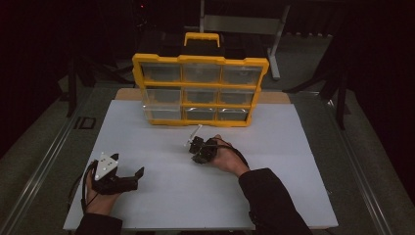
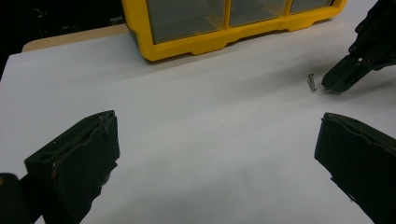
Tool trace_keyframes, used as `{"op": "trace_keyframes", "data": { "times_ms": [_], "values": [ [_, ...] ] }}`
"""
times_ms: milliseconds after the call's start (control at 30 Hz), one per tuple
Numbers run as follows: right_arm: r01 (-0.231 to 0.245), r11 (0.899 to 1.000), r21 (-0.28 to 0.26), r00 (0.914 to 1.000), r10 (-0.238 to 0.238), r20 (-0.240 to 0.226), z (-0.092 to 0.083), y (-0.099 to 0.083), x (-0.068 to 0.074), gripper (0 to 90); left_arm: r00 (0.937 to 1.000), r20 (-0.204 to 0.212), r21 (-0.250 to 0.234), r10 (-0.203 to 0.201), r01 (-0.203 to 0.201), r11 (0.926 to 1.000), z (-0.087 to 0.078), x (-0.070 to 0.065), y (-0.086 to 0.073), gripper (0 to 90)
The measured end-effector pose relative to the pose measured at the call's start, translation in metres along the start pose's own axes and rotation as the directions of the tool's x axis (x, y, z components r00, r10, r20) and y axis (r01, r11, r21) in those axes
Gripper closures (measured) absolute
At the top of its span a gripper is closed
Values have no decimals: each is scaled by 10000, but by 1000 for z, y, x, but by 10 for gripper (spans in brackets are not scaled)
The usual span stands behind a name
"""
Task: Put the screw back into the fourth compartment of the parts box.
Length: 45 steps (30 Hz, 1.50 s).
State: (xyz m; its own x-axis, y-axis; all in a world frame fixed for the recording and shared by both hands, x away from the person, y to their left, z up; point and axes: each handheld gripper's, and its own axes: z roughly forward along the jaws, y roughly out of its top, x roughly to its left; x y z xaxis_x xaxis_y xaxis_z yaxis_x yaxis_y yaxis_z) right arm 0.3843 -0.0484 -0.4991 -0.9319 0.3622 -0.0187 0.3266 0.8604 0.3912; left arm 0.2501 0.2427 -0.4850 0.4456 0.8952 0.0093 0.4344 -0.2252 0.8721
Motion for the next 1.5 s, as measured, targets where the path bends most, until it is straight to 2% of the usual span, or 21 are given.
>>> {"op": "trace_keyframes", "data": {
  "times_ms": [467,1500],
  "values": [
    [121,9993,-348,9999,-123,-42,-24,10,-2,875,10000,9,-30,-3,3,10000,0,1,0,6],
    [-30,9965,-835,9999,43,149,-73,36,-16,875,10000,10,-41,-9,9,10000,0,1,-1,6]
  ]
}}
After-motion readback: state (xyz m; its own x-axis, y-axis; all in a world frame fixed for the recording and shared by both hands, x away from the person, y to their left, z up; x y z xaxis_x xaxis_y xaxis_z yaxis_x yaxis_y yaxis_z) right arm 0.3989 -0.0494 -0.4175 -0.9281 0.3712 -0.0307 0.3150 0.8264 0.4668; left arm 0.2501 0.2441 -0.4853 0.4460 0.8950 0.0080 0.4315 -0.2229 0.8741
